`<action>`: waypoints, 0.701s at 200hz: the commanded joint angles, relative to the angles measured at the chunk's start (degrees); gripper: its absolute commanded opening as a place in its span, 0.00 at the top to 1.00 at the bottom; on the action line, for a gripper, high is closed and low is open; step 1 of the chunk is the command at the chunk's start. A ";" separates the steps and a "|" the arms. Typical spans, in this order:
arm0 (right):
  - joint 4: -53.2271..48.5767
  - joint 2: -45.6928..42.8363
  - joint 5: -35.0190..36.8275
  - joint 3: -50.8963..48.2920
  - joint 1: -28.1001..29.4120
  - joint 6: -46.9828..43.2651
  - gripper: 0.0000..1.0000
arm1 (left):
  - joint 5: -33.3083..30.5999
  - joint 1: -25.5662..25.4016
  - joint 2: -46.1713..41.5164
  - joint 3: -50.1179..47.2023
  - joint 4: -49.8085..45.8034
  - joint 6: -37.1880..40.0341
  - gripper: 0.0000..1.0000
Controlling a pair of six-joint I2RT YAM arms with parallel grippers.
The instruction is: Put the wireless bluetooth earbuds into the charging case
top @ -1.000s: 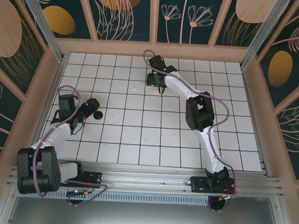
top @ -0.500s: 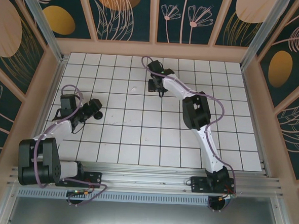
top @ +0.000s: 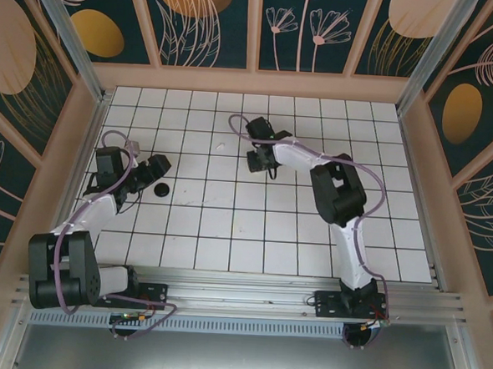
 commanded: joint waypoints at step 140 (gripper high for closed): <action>21.48 -45.38 -17.89 -38.96 13.74 -13.92 0.65 | 16.75 -26.99 -2.83 -0.31 6.54 -7.42 0.32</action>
